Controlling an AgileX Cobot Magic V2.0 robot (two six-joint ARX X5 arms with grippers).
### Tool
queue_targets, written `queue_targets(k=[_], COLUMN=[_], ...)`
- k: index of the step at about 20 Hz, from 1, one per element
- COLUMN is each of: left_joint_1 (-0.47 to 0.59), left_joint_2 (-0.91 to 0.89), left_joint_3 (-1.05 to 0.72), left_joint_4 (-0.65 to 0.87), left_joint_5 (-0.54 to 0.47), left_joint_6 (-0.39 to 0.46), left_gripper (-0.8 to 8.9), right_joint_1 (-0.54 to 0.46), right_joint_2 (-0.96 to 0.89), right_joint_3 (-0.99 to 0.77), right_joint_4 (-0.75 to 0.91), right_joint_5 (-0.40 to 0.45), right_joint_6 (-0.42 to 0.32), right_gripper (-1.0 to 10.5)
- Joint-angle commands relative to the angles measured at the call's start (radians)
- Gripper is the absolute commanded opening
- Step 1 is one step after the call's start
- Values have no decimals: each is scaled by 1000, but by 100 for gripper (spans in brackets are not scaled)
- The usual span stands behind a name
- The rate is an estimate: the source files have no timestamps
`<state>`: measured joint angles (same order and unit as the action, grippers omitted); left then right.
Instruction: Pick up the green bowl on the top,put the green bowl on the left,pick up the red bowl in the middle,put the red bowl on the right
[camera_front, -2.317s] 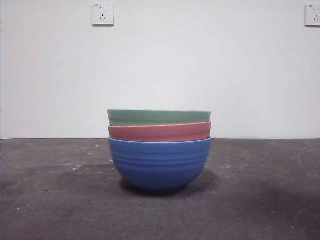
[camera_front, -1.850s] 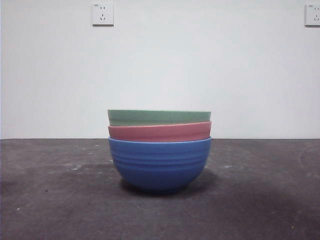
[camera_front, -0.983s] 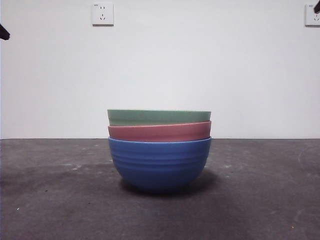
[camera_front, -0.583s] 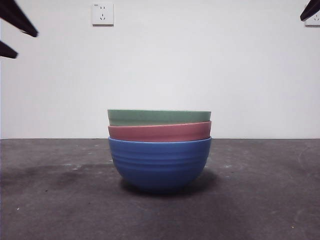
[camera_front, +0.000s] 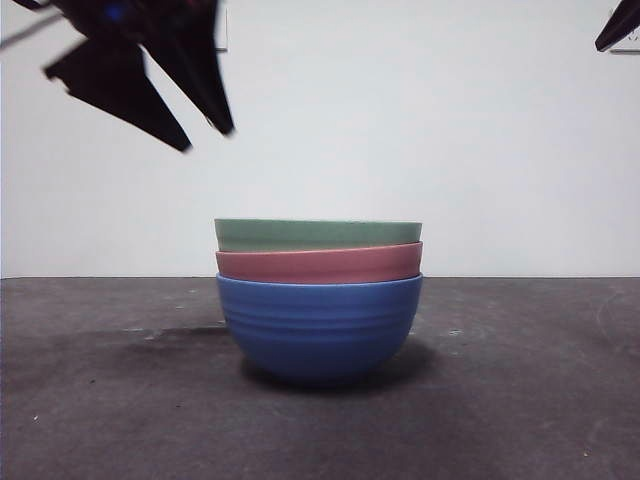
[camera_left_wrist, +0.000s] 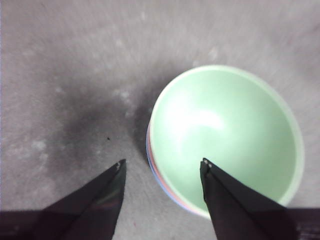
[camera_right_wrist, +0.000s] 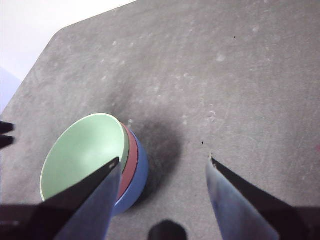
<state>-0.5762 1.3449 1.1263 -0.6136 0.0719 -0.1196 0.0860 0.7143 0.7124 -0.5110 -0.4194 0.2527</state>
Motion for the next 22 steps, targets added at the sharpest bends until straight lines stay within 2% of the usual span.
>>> queue_targets(k=[1, 6, 11, 15, 22], left_joint_1=[-30, -48, -53, -53, -53], left_joint_2=[80, 180, 186, 186, 186], left_joint_3=[11, 11, 11, 11, 11], left_joint_4=[-1, 8, 14, 15, 21], left_joint_5=[-36, -53, -74, -72, -72], left_joint_6=[19, 20, 20, 20, 19], left_gripper=[251, 250, 238, -17, -9], right_joint_1=[3, 3, 2, 2, 2], right_joint_2=[-1, -1, -1, -1, -1], right_joint_3=[4, 3, 3, 4, 3], right_joint_4=[2, 2, 2, 2, 2], right_joint_5=[-1, 0, 2, 2, 2], right_joint_6=[-9, -9, -9, -9, -8], right_gripper=[284, 284, 284, 284, 284])
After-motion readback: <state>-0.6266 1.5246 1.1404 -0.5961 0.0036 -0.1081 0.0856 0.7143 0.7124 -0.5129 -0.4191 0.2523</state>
